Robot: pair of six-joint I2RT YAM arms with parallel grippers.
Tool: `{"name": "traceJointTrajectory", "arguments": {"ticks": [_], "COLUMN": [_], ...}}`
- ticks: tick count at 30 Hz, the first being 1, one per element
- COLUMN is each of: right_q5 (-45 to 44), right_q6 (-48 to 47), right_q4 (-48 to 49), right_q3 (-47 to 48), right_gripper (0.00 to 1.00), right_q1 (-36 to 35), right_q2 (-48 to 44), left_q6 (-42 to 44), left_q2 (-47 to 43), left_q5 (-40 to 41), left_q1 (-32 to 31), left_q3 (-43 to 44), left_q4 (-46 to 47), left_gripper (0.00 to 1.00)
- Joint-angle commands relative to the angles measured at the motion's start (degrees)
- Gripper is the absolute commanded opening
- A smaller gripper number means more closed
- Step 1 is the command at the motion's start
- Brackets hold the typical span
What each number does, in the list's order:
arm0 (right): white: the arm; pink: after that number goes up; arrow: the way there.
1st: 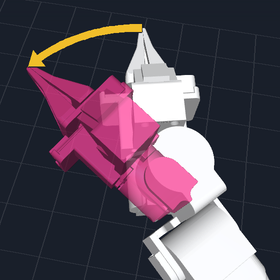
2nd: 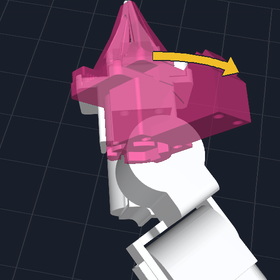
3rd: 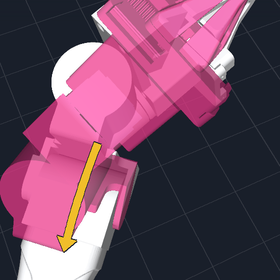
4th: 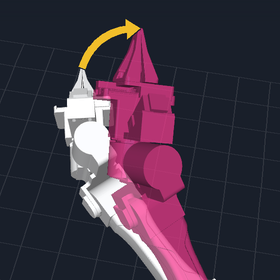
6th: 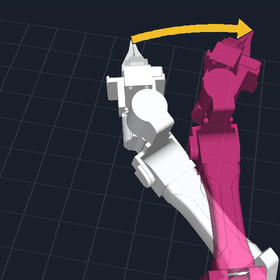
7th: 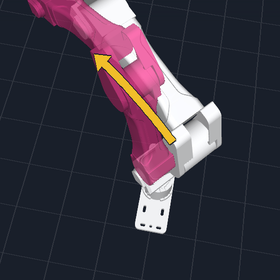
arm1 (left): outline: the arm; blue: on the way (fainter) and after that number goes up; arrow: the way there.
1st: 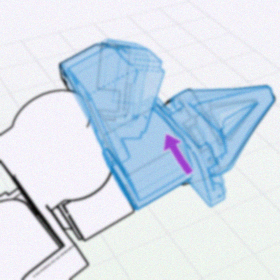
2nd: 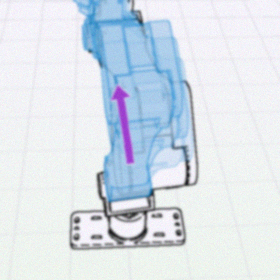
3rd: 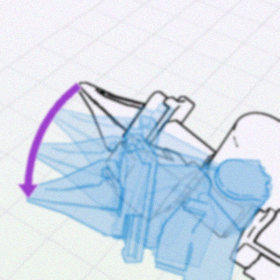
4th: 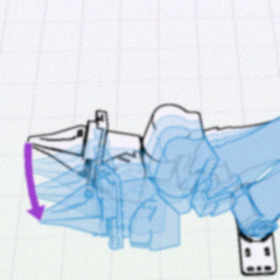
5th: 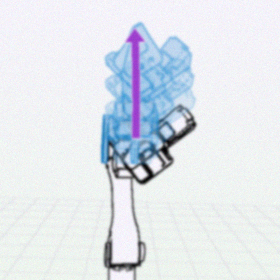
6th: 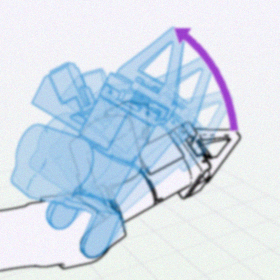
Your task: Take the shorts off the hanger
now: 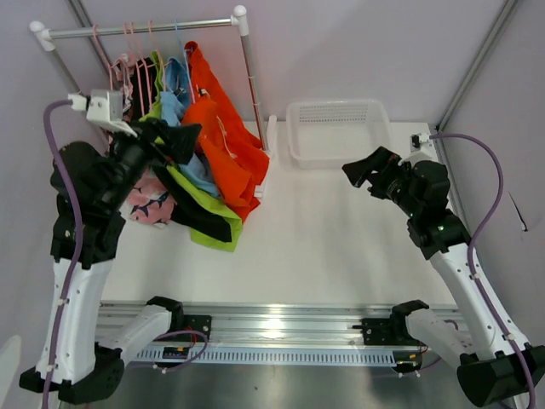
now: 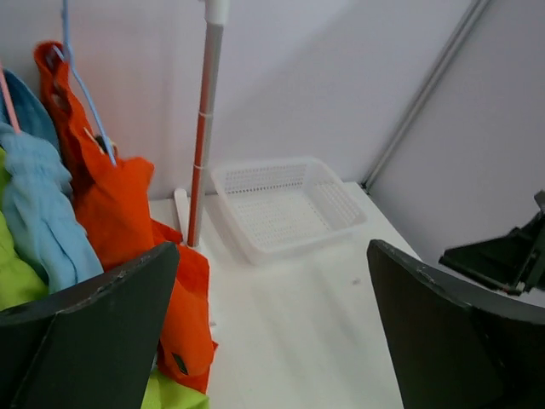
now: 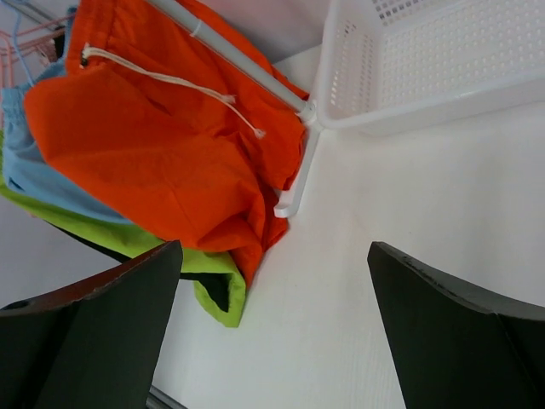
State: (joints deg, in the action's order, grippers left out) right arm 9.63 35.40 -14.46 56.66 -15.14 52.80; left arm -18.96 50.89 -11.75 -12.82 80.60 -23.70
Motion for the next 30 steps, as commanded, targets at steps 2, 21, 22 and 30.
{"name": "traceJointTrajectory", "arguments": {"ticks": [2, 21, 22, 30], "right_q5": [-4.9, -1.2, -1.2, -0.5], "right_q6": [-1.9, -8.1, -8.3, -8.5], "right_q4": [-1.0, -5.9, -6.3, -5.1], "right_q3": [-2.6, -12.0, -12.0, -12.4], "right_gripper": [0.99, 0.99, 0.99, 0.99], "right_q1": [-2.8, -5.2, -5.2, -5.1], "right_q2": [-0.1, -8.8, -8.8, -7.2], "left_q6": [6.0, 2.7, 2.9, 3.6], "left_q2": [11.7, 54.2, 54.5, 55.9], "left_q5": [9.4, 22.1, 22.3, 23.8], "left_q1": [-0.4, 0.5, 0.5, 1.2], "left_q3": [12.9, 57.0, 56.8, 55.4], "left_q4": [-5.9, -19.3, -19.1, -16.9], "left_gripper": [0.99, 0.86, 0.86, 0.86]}}
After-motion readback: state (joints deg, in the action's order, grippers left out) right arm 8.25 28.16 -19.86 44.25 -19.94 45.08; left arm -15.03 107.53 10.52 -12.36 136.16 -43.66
